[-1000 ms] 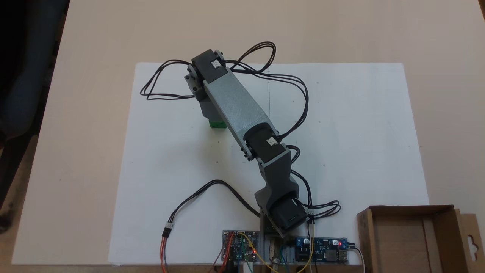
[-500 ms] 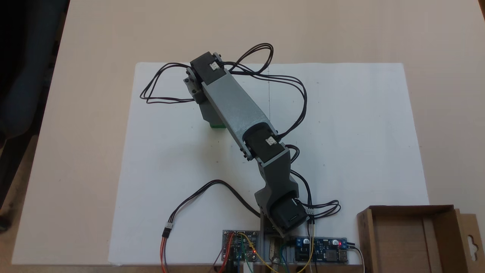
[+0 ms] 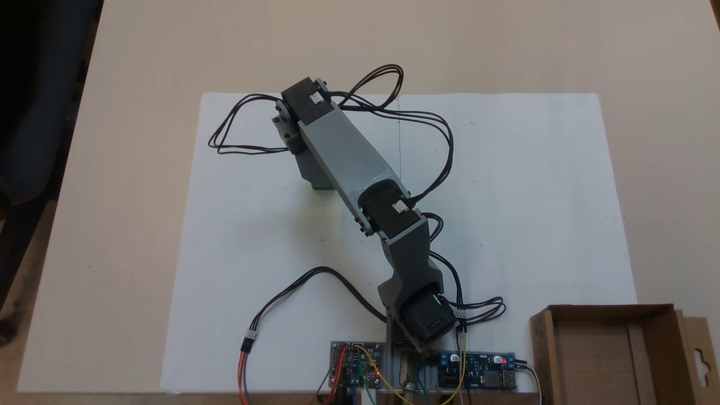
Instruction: Grasp a green dice and put it in the bin.
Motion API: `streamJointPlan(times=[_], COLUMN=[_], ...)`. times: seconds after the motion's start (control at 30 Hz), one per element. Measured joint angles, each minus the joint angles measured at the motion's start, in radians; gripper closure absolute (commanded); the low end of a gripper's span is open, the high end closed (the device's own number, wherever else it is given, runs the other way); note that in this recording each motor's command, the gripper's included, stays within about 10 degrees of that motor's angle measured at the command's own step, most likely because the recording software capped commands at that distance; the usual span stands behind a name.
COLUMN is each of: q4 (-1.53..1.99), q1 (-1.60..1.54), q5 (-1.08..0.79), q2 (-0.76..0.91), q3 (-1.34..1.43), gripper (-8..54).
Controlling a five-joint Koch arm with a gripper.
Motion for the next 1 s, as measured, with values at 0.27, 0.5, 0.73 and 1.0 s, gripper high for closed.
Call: streamJointPlan(times=[0.27, 0.5, 0.73, 1.0], q4=[-0.015, -0.084, -0.147, -0.155], q1=[-0.017, -0.017, -0.017, -0.014], q5=[0.0, 0.0, 0.0, 0.0], q2=[-0.002, -0.003, 0.0, -0.002], q3=[0.0, 0.1, 0.124, 0.14], gripper=[-1.6, -1.3, -1.1, -1.1])
